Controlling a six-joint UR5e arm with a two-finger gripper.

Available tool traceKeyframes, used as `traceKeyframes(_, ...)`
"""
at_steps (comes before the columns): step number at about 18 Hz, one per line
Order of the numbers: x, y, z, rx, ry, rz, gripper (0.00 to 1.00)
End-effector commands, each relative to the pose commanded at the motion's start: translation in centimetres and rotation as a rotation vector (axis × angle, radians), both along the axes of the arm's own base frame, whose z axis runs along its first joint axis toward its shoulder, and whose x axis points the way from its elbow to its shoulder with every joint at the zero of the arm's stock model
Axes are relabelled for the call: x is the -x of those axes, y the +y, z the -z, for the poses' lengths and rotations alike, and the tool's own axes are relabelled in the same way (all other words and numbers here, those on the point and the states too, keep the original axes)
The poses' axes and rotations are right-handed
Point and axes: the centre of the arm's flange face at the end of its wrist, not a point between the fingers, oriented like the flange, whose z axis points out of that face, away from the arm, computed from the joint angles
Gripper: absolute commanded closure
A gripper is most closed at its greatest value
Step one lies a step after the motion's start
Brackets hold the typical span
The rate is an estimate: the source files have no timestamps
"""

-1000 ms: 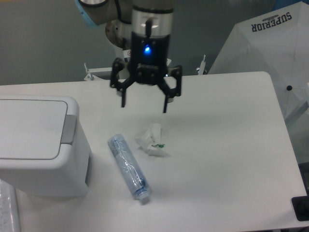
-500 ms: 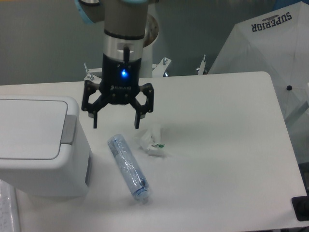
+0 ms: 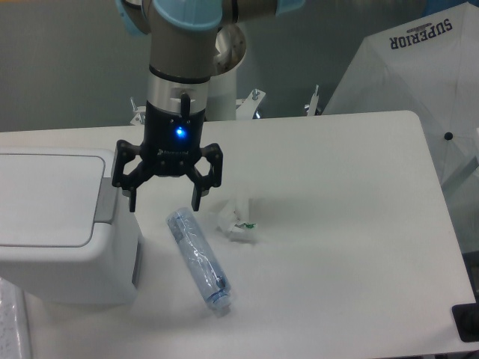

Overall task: Open the trash can
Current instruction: 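Lower the gripper onto the lid edge and push the lid open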

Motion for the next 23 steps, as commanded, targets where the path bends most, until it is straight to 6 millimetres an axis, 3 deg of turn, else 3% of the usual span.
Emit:
traceKeyframes(8,-1.5,0.3,1.2,0.016,-0.017,0.024,0.00)
traceKeyframes(23,-1.7,0.3,1.8,0.016,-0.033,0.031,0.00)
